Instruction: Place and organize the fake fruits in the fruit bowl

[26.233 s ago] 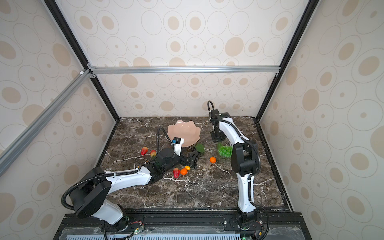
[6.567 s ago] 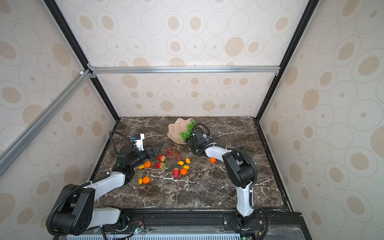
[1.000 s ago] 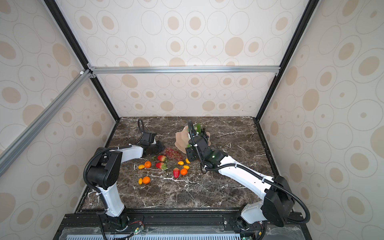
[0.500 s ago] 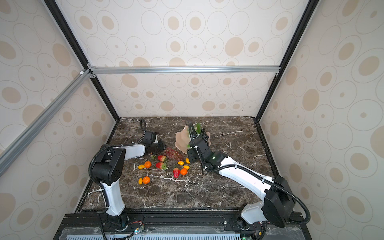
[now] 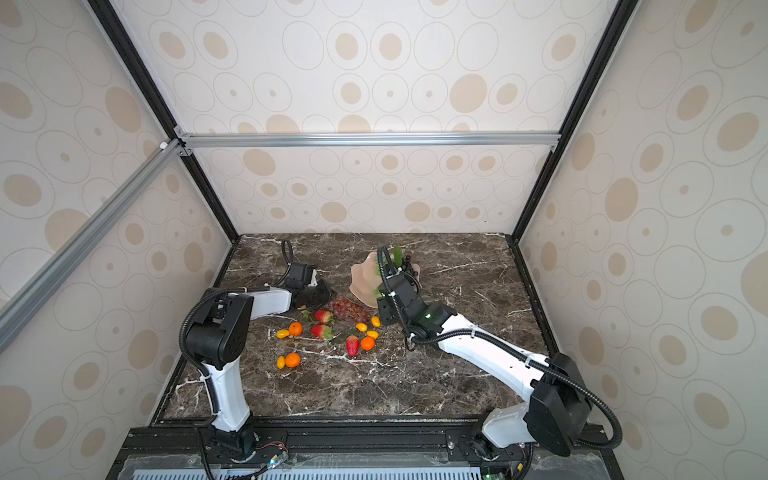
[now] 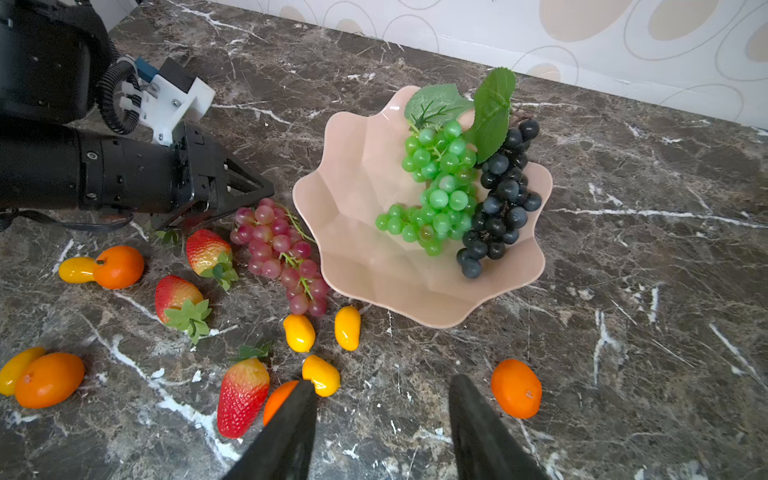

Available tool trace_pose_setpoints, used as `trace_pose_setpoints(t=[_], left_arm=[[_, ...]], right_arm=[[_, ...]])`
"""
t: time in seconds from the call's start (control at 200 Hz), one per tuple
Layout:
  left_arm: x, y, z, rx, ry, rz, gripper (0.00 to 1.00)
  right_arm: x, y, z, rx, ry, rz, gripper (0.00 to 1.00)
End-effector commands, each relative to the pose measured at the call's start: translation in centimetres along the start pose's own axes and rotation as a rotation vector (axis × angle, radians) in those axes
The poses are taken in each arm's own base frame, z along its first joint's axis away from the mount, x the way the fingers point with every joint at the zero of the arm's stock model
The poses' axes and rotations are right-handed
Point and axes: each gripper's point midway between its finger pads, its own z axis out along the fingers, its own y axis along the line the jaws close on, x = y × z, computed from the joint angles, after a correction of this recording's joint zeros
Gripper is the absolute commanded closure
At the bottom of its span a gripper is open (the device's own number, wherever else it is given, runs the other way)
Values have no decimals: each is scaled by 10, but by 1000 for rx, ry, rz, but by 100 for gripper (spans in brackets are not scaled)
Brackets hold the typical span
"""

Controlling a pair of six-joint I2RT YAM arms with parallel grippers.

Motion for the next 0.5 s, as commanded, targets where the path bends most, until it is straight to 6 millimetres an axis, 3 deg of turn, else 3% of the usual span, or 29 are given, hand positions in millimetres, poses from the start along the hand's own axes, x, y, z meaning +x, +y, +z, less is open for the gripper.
trace_pose_setpoints(t=[0.0, 0.26, 0.495], left_arm=[[5, 6, 10, -9, 27, -31, 79], [5, 4, 16, 6, 35, -30, 91], [-6, -11, 11, 46, 4, -11, 100]], right_arm=[[3, -13, -8, 61, -4, 7, 46], [8, -16, -6, 77, 14, 13, 46], [12, -16, -5, 75, 27, 11, 47]])
